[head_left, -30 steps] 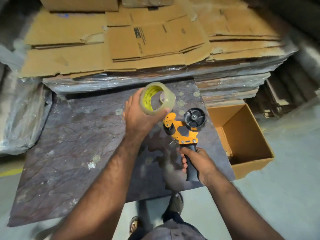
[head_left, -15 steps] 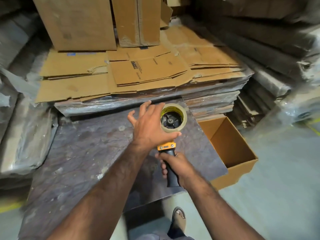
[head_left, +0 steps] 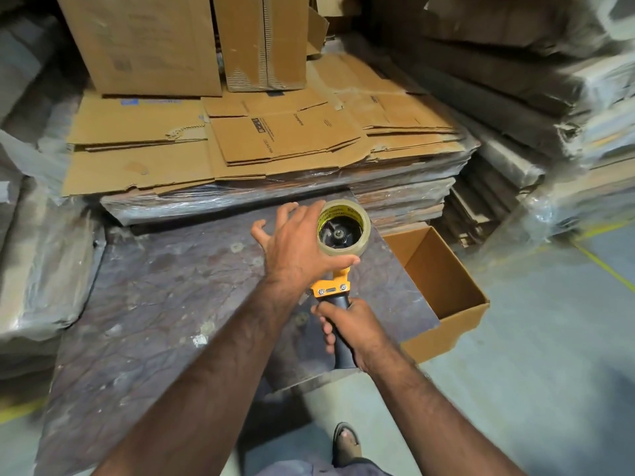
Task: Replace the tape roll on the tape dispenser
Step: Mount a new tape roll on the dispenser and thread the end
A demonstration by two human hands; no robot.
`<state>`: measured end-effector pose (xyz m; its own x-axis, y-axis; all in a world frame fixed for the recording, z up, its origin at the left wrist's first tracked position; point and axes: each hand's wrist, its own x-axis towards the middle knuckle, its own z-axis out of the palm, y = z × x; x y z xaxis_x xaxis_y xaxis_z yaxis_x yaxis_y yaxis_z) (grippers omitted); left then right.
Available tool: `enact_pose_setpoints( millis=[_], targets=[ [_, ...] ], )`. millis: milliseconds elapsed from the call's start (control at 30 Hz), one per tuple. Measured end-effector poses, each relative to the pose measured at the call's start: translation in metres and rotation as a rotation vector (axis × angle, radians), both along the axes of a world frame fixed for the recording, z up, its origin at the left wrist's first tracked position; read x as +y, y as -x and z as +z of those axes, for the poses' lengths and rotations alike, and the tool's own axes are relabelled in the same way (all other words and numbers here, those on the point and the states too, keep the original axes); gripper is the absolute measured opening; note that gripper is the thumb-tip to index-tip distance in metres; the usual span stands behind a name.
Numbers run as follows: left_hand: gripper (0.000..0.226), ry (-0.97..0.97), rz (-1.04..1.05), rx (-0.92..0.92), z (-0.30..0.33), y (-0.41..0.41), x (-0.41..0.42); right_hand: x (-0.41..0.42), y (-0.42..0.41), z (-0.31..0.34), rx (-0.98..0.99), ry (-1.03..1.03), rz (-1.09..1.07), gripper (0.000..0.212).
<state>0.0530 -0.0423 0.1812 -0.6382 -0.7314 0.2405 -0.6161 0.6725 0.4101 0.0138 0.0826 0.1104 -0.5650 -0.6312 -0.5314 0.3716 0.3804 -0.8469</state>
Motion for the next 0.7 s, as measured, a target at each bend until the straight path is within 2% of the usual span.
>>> enact_pose_setpoints(
  millis=[167,300,467,600,700],
  targets=[
    [0.111,0.012,-0.007,-0.012,-0.001,-0.002,0.0,-0.003,0.006,-0.001,0.053,-0.029,-0.016,0.01],
    [0.1,-0.015,0.086,0.035,0.001,0.003,0.002,-0.002,0.011,-0.004,0.147,-0.075,0.013,0.013],
    [0.104,-0.067,0.159,0.061,0.0,0.013,0.007,-0.002,0.018,-0.005,0.183,-0.092,0.006,0.012],
    [0.099,-0.064,0.075,0.011,-0.007,0.014,0.0,-0.003,0.023,-0.003,0.246,-0.112,0.019,0.016],
    [0.104,-0.008,0.038,0.058,-0.007,0.013,-0.005,-0.008,0.03,0.009,0.301,-0.112,0.058,0.015]
  ],
)
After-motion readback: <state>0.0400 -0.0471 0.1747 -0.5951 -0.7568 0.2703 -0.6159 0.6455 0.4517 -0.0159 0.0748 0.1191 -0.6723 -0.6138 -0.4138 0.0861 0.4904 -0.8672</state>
